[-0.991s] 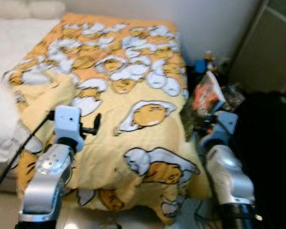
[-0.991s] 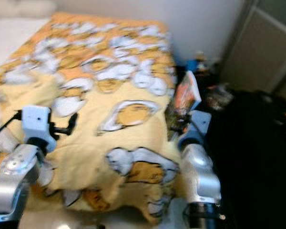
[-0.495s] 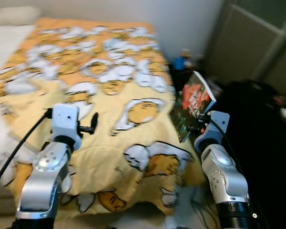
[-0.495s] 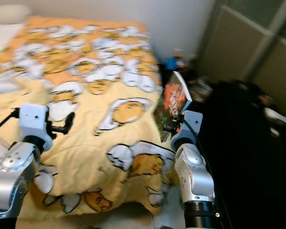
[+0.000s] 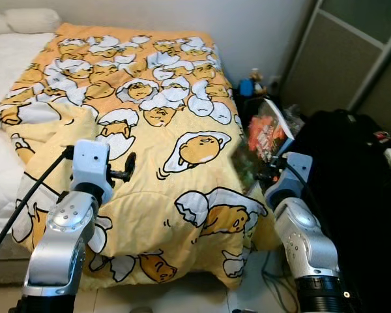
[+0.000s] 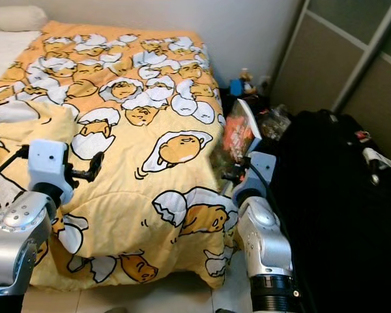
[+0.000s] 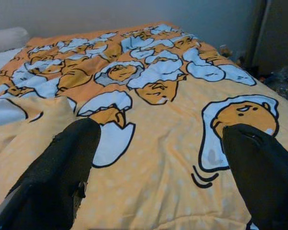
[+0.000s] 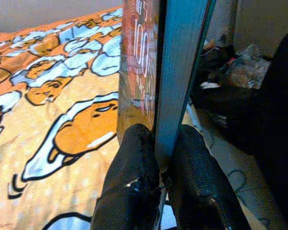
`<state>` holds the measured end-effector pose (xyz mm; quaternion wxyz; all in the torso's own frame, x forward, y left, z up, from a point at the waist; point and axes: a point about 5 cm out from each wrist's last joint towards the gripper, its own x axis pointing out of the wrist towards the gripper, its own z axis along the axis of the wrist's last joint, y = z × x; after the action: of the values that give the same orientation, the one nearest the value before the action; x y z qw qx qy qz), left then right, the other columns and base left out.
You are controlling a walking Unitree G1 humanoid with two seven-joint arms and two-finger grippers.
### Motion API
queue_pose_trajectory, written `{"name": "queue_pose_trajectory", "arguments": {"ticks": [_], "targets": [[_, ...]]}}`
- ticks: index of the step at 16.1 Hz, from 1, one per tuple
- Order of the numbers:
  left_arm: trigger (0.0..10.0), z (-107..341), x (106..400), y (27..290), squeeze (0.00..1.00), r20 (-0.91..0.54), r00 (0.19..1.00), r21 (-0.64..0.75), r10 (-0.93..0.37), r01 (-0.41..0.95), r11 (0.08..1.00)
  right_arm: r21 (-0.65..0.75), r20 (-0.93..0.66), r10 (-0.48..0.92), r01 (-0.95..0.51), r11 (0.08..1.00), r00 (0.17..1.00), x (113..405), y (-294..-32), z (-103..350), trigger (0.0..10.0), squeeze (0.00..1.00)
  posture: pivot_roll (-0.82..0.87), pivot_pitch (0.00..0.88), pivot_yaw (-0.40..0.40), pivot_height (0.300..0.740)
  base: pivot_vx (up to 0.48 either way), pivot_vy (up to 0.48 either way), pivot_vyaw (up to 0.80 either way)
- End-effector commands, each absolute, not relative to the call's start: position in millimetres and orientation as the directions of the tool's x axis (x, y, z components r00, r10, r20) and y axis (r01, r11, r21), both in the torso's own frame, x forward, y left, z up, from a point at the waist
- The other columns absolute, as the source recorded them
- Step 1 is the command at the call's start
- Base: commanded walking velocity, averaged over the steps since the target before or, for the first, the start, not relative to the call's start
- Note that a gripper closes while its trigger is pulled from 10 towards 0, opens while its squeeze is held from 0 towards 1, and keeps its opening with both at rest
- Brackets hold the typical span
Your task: Clean up the room
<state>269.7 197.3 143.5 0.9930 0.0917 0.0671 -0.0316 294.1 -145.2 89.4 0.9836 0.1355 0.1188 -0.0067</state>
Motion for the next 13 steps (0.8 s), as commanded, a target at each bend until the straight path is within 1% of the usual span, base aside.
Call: {"name": "queue_pose_trajectory", "arguments": {"ticks": [1,3,6,7,13], "targets": [[10.0,144.1,271.4,193.6,0.00,-0.142,0.988,0.175,-0.064,0.088,0.981,0.242,-0.196,-0.029,0.077,0.967,0.980,299.2,-157.2,99.5,10.0,0.00,0.07,0.000,-0.053,0.740,0.000,0.405,0.00],[10.0,144.4,271.4,194.3,0.00,-0.143,0.988,0.176,-0.061,0.086,0.981,0.258,-0.208,-0.014,0.068,0.964,0.978,298.9,-155.5,97.5,10.0,0.00,0.07,0.000,-0.051,0.740,0.000,0.441,0.00],[10.0,144.0,271.0,194.6,0.00,-0.144,0.988,0.176,-0.059,0.084,0.981,0.255,-0.206,-0.009,0.063,0.965,0.978,298.2,-154.7,98.0,10.0,0.00,0.07,0.000,-0.052,0.740,0.000,0.442,-0.75],[10.0,143.9,270.9,194.6,0.00,-0.145,0.988,0.176,-0.058,0.084,0.981,0.254,-0.206,-0.010,0.064,0.965,0.978,298.0,-155.0,97.9,10.0,0.00,0.07,0.000,-0.052,0.740,0.000,0.442,-0.46],[10.0,142.7,270.0,192.9,0.00,-0.144,0.988,0.168,-0.059,0.083,0.982,0.246,-0.207,-0.011,0.063,0.967,0.978,296.7,-157.1,96.6,10.0,0.00,0.08,0.000,-0.052,0.740,0.000,0.444,0.00]]}}
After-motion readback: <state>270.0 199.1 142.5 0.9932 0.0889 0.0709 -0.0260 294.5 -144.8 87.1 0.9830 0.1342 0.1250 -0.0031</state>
